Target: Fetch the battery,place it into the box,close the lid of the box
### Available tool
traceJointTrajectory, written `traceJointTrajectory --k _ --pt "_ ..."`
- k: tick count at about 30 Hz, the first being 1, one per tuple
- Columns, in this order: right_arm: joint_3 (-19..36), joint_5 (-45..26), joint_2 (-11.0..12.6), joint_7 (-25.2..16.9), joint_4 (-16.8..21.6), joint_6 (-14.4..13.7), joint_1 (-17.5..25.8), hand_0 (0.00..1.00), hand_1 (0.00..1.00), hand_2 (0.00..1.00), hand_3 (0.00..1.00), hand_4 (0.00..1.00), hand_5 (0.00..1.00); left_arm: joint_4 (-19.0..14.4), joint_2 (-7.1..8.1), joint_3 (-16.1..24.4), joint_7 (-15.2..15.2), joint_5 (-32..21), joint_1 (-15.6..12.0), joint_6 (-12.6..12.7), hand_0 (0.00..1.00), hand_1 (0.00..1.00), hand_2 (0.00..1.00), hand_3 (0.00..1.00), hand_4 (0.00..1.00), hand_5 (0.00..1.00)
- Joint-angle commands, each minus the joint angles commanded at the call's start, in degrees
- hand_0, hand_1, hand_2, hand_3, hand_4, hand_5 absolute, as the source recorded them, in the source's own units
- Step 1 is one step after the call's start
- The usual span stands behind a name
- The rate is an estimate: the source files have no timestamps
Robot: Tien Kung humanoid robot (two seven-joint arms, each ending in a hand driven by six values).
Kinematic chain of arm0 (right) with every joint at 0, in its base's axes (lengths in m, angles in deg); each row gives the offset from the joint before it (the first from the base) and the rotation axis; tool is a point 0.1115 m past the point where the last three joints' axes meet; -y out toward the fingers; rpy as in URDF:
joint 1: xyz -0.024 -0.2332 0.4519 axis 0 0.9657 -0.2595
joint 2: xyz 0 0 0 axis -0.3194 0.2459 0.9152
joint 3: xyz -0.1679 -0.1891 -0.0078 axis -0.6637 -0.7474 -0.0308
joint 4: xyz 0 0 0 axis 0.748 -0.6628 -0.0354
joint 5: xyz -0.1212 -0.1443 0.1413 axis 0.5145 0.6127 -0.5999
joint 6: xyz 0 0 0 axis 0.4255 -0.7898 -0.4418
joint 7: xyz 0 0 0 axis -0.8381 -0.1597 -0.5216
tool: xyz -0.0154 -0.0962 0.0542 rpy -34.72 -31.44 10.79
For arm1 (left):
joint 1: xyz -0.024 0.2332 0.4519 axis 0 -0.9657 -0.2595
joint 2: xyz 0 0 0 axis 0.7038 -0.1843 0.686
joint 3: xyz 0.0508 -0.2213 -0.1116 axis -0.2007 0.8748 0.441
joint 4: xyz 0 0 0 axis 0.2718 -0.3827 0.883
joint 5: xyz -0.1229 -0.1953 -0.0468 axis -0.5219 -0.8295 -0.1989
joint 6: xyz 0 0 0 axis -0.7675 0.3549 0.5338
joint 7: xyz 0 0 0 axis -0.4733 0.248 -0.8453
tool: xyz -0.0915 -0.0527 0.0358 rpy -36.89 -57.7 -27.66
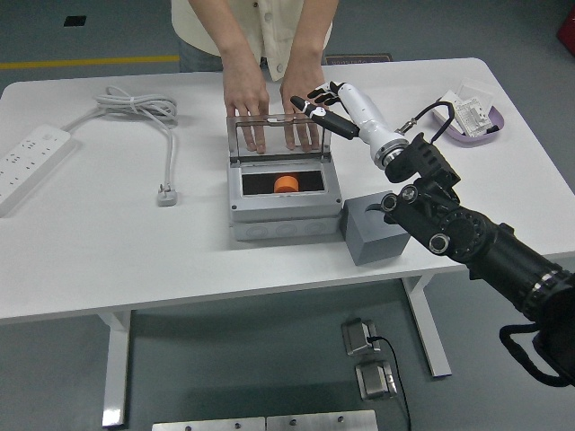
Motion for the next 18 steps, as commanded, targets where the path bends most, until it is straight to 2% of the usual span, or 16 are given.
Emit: traceJointTrajectory --k 11,18 --pt "-1.1 1.7 -0.3 0.3 2.1 -0.3 2.1 0.895 0.753 0.719 0.707 0.998 0.998 0.0 -0.25 -0.4 -0.1 -0.2 0.0 0.0 0.603 0.672 0.686 0.727 0.695 0.466" --pt "-1.6 3.3 1.2 1.5 5.7 -0.6 3.4 0.894 0.749 0.717 0.706 0.998 0.998 0.0 -0.33 -0.5 0.0 -0.2 -0.1 0.0 0.602 0.672 0.686 0.727 0.695 0.466"
